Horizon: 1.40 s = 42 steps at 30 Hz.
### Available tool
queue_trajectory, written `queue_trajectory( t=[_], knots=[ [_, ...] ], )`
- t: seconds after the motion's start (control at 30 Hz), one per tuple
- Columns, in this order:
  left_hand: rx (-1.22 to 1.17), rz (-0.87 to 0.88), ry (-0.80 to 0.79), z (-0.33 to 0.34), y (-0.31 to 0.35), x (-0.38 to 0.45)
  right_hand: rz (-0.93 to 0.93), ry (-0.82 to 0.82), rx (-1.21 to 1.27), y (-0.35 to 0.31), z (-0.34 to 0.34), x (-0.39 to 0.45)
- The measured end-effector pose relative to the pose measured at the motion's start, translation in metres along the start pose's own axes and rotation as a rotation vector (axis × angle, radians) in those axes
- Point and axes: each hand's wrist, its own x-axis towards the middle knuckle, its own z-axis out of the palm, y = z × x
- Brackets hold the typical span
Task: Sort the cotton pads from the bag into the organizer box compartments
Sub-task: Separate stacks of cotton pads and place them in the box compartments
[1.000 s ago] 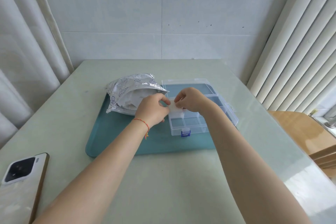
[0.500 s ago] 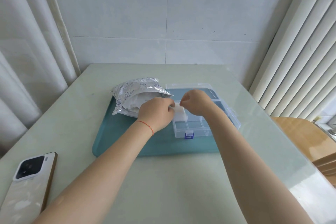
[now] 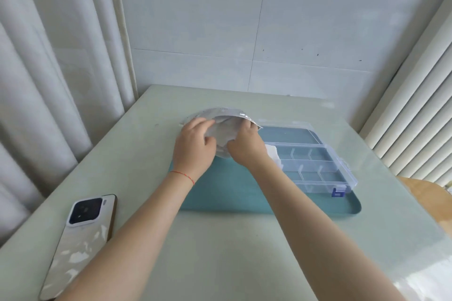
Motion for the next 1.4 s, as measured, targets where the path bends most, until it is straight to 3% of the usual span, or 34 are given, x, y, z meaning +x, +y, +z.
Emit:
queue_trajectory(
  t=[0.1,0.27,0.4,0.9,1.1,1.27,1.4],
  knots=[
    [-0.103,-0.035,-0.027,0.000,0.002,0.000,0.034,0.048,0.084,-0.009,0.009,0.006],
    [-0.155,-0.048,-0.063,0.000,0.004,0.002,0.370,0.133,0.728,-0.016,0.009,0.021],
    [-0.161,-0.043,-0.075,0.001,0.004,0.003,0.484,0.113,0.943,-0.012,0.013,0.019],
    [-0.056,-0.076,-0.110,0.002,0.008,-0.003,0.350,0.000,0.935,0.016,-0.018,-0.016],
    [-0.061,0.062,0.103,0.007,0.027,-0.011,0.259,-0.107,0.861,0.039,-0.041,-0.027],
    [-0.229,-0.060,-0.168,0.009,0.052,-0.016,0.114,-0.302,0.696,0.068,-0.064,-0.034],
    [-0.606,-0.316,-0.502,0.019,0.064,-0.018,0.008,-0.435,0.699,0.085,-0.076,-0.036]
  ],
)
